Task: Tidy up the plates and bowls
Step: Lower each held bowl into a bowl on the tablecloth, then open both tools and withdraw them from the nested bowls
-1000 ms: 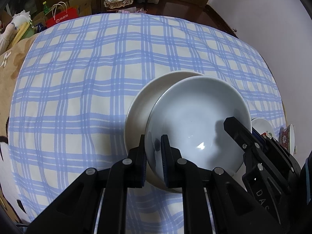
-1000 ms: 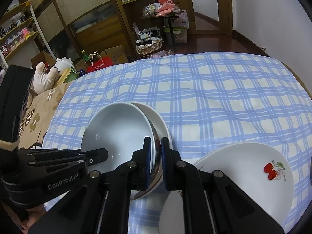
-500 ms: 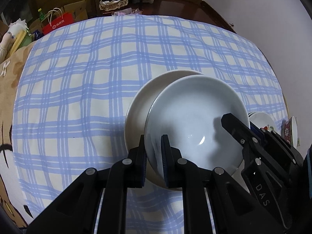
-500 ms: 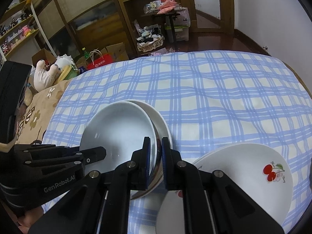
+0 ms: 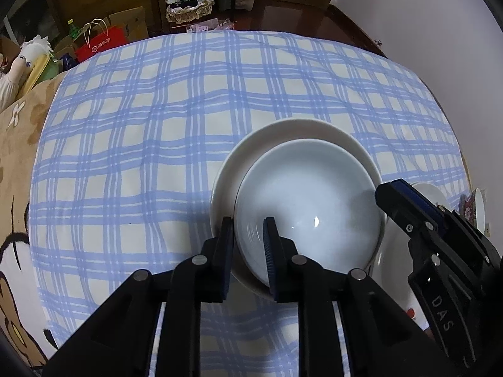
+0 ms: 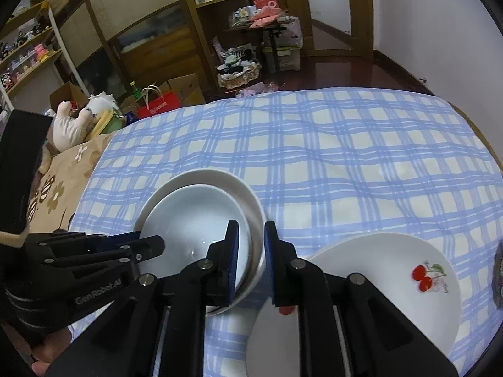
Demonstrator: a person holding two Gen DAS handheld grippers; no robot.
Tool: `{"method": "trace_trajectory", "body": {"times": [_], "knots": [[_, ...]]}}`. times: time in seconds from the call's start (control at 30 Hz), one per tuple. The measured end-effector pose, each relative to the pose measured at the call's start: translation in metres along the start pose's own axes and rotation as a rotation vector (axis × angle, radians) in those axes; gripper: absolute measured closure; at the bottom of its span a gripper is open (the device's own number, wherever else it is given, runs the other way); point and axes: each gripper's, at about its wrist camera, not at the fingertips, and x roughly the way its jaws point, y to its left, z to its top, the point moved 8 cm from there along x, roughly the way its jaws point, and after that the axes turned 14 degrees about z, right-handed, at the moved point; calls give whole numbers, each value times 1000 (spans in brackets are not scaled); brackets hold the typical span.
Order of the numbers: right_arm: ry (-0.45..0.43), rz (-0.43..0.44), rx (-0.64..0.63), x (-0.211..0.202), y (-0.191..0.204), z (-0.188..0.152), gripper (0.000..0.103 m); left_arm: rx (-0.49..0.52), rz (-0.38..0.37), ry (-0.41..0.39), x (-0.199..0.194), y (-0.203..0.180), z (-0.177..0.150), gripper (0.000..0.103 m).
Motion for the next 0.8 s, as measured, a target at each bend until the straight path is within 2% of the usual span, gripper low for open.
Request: {"method": "trace_trajectory", "body": {"times": [0.07, 0.13, 0.2, 0.27, 0.4, 0.47, 0.7, 0.8], "knots": [[-6, -3, 17, -4, -4, 1, 83, -11, -10, -2, -3, 2, 1, 81], [-9, -10, 30, -10, -8, 2, 74, -23, -28, -3, -8, 3, 1, 76], [-15, -29, 37, -16, -12, 4, 65, -26, -37, -12, -13, 4, 2, 69], [-28, -47, 46, -25, -17, 5, 59, -20, -12, -42, -21, 4, 2, 54], [-63, -86, 68, -51, -28, 12, 46, 17, 3, -102, -39, -1, 0, 47], [-82, -101, 68, -64, -31, 15, 41, 20, -12, -118, -48, -4, 0, 37], [-151, -172, 70, -112, -46, 23, 14, 34, 4, -204, -80, -15, 6, 21], [-173, -187, 71, -130, -50, 23, 9, 56, 26, -240, -92, -20, 8, 16]]}}
